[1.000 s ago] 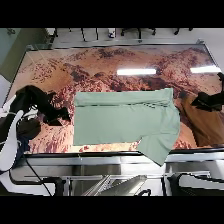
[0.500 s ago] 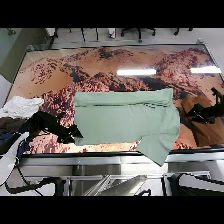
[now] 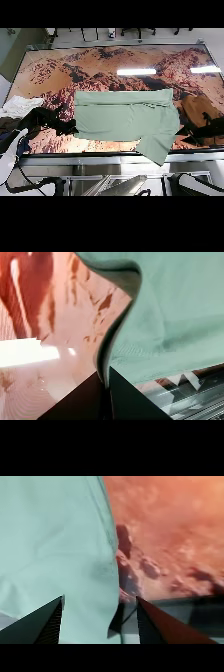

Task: Fold the shirts.

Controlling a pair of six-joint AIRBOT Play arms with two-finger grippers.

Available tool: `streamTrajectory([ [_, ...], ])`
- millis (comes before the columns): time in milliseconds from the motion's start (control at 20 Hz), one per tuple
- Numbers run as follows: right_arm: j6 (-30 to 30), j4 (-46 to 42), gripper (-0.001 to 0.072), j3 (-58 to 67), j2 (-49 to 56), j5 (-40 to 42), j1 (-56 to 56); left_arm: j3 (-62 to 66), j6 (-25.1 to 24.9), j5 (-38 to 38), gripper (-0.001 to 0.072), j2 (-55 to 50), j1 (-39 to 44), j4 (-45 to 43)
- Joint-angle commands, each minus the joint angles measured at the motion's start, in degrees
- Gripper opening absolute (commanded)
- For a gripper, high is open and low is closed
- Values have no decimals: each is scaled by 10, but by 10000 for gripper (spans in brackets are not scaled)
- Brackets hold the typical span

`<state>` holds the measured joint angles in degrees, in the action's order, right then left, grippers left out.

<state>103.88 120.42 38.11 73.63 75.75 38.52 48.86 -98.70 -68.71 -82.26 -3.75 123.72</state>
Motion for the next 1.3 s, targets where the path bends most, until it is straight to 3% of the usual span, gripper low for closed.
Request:
streamTrajectory([
  [0, 27, 57, 478, -94, 13, -43, -9, 7, -4, 0, 15, 1, 0, 3],
  [150, 34, 58, 475, -107, 37, -60, -41, 7, -4, 3, 15, 1, 0, 3],
  [300, 64, 90, 100, -103, 37, -62, -59, 7, -4, -6, 15, 1, 0, 3],
  [400, 64, 84, 16, -102, 24, -56, -58, 7, -4, -19, 15, 1, -1, -2],
  [500, 35, 51, 16, -102, -3, -47, -58, 7, 4, -55, 14, 2, -1, -43],
  [750, -148, -174, 16, -103, -108, -25, -58, -32, 72, -94, 14, 74, -3, -172],
  [900, -142, -156, 16, -101, -137, -21, -59, -83, 73, -116, 14, 124, -26, -173],
  [1000, -108, -105, 16, -93, -142, -31, -68, -92, 72, -110, 14, 142, -40, -170],
  [1100, -74, -30, 16, -58, -142, -59, -80, -59, 72, -90, 14, 145, -40, -149],
  [1250, -79, -7, 17, 30, -118, -122, -123, 40, 67, -66, 14, 109, -30, -79],
])
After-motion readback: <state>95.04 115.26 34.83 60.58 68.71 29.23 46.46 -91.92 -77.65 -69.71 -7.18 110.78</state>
